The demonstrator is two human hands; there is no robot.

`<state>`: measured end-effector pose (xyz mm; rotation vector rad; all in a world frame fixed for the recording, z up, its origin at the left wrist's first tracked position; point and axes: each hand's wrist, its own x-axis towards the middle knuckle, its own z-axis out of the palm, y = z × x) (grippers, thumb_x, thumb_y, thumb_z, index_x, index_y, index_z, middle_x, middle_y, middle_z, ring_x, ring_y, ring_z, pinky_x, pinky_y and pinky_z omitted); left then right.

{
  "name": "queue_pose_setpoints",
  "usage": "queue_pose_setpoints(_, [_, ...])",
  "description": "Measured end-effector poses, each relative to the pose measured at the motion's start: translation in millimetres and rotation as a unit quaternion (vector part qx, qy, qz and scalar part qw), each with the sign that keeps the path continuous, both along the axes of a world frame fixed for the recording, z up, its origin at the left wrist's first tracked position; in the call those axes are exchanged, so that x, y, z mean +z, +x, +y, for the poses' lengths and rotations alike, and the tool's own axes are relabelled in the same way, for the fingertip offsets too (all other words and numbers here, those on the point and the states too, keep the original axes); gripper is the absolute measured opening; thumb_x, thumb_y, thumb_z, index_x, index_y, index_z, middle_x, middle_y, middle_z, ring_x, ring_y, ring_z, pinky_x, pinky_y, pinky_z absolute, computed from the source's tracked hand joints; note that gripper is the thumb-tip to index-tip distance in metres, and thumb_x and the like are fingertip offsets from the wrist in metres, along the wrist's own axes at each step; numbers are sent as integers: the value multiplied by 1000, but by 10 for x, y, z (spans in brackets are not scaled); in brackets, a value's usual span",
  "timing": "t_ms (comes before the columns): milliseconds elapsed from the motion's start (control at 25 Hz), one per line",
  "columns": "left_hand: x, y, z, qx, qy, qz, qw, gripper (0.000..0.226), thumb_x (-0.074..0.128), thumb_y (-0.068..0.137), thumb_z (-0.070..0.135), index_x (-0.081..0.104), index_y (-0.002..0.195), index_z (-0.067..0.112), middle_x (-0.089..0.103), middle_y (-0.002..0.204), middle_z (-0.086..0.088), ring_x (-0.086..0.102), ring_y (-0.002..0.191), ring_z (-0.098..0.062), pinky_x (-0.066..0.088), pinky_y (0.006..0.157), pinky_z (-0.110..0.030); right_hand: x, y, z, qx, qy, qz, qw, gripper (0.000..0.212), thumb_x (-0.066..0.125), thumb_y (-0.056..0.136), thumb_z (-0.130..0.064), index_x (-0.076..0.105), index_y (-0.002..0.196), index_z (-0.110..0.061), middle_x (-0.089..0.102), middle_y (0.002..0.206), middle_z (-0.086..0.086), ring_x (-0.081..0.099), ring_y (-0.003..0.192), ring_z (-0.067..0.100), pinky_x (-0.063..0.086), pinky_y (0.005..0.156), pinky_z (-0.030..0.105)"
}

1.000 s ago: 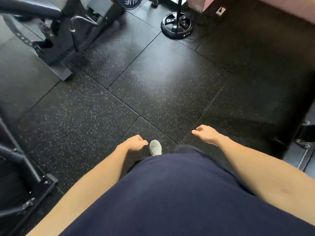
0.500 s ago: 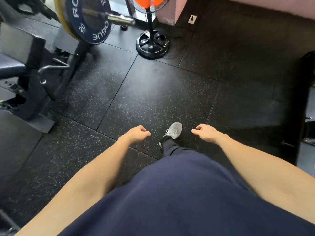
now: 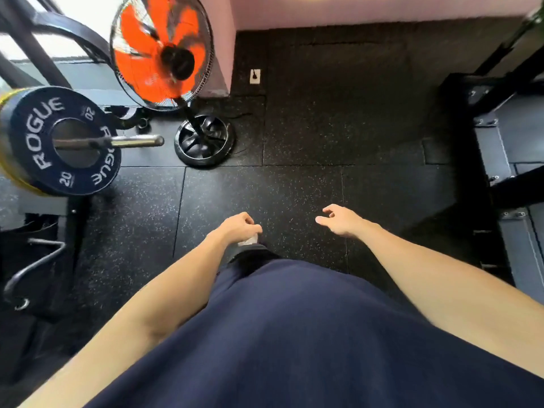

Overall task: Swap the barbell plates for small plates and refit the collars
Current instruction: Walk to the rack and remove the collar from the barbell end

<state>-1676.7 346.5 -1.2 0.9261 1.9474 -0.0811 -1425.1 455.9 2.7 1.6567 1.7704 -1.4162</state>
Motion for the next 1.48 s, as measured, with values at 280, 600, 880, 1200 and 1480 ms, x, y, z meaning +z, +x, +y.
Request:
queue_pose_setpoints(280, [1, -635, 1724, -170, 18, -9, 985, 44, 62, 85, 45, 56, 121, 21, 58, 118, 0, 54, 106, -21, 43, 87, -30, -67, -450, 763, -167, -4, -20, 986, 58, 51, 94, -46, 37, 144, -21, 45, 145, 9, 51, 124, 27, 41, 106, 43])
queue_pose_setpoints(600, [19, -762, 3322, -398, 29, -30, 917, 45, 65, 84, 45, 57, 121, 22, 61, 119, -2, 56, 102, -17, 45, 86, -28, 77, -699, 1086, -400, 11, -24, 916, 58, 50, 95, -47, 37, 144, -20, 45, 146, 7, 49, 128, 26, 39, 108, 41])
queue_pose_setpoints(880, [62, 44, 3700, -572, 8, -46, 819, 46, 64, 85, 44, 56, 123, 20, 60, 123, -3, 56, 105, -18, 44, 87, -29, 98, -397, 685, -563, 0, -30, 826, 60, 50, 94, -47, 39, 142, -13, 54, 137, 6, 50, 125, 23, 37, 104, 34])
queue_pose_setpoints(1200, [387, 1201, 3754, -649, 23, -77, 757, 46, 61, 87, 41, 53, 128, 21, 57, 129, -4, 54, 99, -15, 40, 83, -26, 358, 110, 332, -679, 38, -21, 733, 60, 48, 93, -47, 38, 144, -16, 43, 148, 6, 44, 132, 24, 33, 110, 36])
queue_pose_setpoints(1480, [1551, 2937, 4156, -627, 172, -185, 737, 43, 66, 84, 43, 57, 122, 24, 62, 116, -1, 59, 99, -15, 48, 78, -25, 1385, 1364, 731, -697, 217, -36, 682, 53, 49, 96, -43, 41, 143, -20, 44, 147, 5, 46, 131, 23, 37, 107, 34])
